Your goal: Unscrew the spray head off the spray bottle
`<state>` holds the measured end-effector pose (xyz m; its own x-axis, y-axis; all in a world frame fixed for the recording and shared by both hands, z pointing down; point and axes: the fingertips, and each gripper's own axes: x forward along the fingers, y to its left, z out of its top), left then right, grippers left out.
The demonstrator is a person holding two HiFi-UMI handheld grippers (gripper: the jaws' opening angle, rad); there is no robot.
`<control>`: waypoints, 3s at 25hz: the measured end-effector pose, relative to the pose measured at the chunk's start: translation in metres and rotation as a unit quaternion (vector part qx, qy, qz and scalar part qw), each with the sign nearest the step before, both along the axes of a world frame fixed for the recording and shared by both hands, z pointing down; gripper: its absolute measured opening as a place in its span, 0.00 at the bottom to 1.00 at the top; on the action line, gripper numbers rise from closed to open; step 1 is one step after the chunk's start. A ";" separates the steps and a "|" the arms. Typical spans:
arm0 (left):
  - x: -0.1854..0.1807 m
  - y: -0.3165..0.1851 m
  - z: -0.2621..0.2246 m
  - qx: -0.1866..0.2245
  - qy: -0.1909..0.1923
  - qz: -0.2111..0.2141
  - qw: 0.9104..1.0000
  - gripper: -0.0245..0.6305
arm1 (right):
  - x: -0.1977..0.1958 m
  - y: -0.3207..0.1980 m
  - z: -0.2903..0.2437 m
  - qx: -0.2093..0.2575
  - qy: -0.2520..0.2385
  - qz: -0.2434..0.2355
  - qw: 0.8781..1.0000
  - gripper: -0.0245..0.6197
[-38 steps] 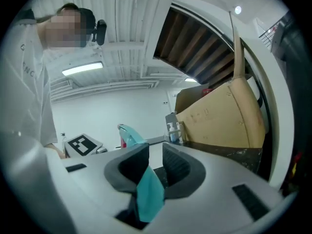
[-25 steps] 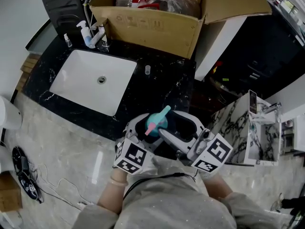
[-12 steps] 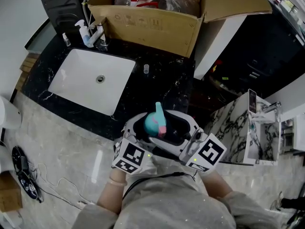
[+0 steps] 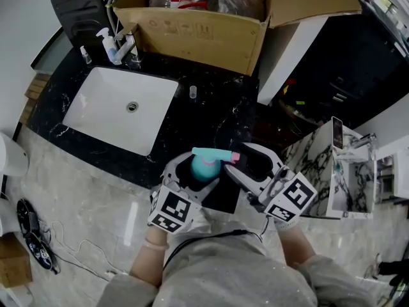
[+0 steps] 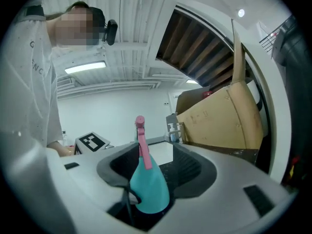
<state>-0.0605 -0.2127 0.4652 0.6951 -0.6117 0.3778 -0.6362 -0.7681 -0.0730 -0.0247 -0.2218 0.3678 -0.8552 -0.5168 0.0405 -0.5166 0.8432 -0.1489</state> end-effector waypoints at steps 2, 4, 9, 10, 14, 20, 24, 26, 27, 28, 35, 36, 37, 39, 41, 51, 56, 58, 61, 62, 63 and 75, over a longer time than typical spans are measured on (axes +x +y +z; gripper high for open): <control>0.000 0.000 0.000 0.000 0.000 0.000 1.000 0.58 | 0.002 -0.009 0.001 -0.004 0.000 0.015 1.000 0.37; -0.001 -0.001 -0.001 0.001 0.001 -0.003 1.000 0.58 | 0.001 -0.014 0.002 -0.007 0.006 0.029 1.000 0.33; -0.001 -0.001 -0.003 0.000 0.003 -0.006 1.000 0.58 | 0.001 0.005 -0.012 0.019 0.007 0.029 0.999 0.32; -0.001 -0.001 -0.003 -0.001 0.003 -0.006 1.000 0.58 | 0.000 0.011 -0.015 0.023 0.000 0.020 1.000 0.32; -0.002 -0.001 -0.003 -0.001 0.005 -0.007 1.000 0.58 | -0.022 0.024 -0.014 0.019 -0.009 -0.019 1.000 0.34; -0.001 -0.002 -0.003 -0.001 0.002 -0.008 1.000 0.58 | -0.059 0.023 -0.011 0.013 -0.004 -0.065 0.998 0.50; -0.002 -0.002 -0.002 0.000 0.001 -0.009 1.000 0.58 | -0.070 0.023 -0.009 0.032 0.019 -0.064 0.997 0.54; -0.002 -0.001 -0.001 0.001 0.000 -0.009 1.000 0.58 | -0.071 0.021 -0.008 0.049 0.035 -0.046 0.997 0.53; -0.002 -0.001 -0.001 0.001 0.000 -0.009 1.000 0.58 | -0.072 0.019 -0.007 0.060 0.044 -0.035 0.997 0.51; -0.002 -0.001 -0.001 0.001 0.000 -0.009 1.000 0.58 | -0.072 0.017 -0.007 0.069 0.051 -0.023 0.996 0.50; -0.003 -0.001 0.000 -0.001 0.003 -0.009 1.000 0.58 | -0.039 0.009 -0.009 0.052 0.029 0.024 0.998 0.35; -0.003 -0.001 0.000 -0.001 0.004 -0.009 1.000 0.58 | -0.031 0.007 -0.008 0.045 0.023 0.032 0.998 0.35; -0.002 -0.001 0.000 -0.002 0.004 -0.009 1.000 0.58 | -0.023 0.003 -0.007 0.035 0.015 0.044 0.998 0.34; -0.003 -0.001 0.001 -0.003 0.004 -0.009 1.000 0.58 | -0.008 -0.005 -0.003 0.011 -0.003 0.067 0.998 0.32; -0.003 -0.001 0.001 -0.004 0.004 -0.010 1.000 0.58 | -0.004 -0.009 0.000 -0.005 -0.016 0.070 0.997 0.31; -0.003 -0.002 0.002 -0.005 0.002 -0.011 1.000 0.58 | -0.066 -0.001 0.005 -0.023 0.037 -0.038 0.998 0.41; -0.003 -0.002 0.003 -0.005 0.000 -0.011 1.000 0.58 | -0.071 -0.011 0.003 -0.018 0.057 -0.036 0.998 0.35; -0.002 -0.001 0.003 -0.006 -0.001 -0.010 1.000 0.58 | -0.072 -0.009 0.002 -0.009 0.060 -0.043 0.997 0.31; -0.002 -0.001 0.004 -0.006 -0.001 -0.010 1.000 0.58 | -0.072 -0.007 -0.001 0.011 0.063 -0.051 0.997 0.29; -0.002 -0.001 0.004 -0.006 -0.002 -0.010 1.000 0.58 | -0.072 -0.007 -0.003 0.015 0.062 -0.052 0.997 0.29; -0.003 -0.001 0.004 -0.006 -0.002 -0.010 1.000 0.58 | -0.071 -0.007 -0.005 0.019 0.058 -0.051 0.997 0.29; -0.003 -0.001 0.005 -0.009 -0.002 -0.013 1.000 0.58 | -0.060 -0.012 -0.046 0.043 -0.006 -0.057 0.997 0.29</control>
<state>-0.0630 -0.2140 0.4706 0.6773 -0.6229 0.3915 -0.6561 -0.7522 -0.0617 -0.0847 -0.2342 0.3216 -0.9089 -0.4168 -0.0102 -0.4148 0.9064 -0.0798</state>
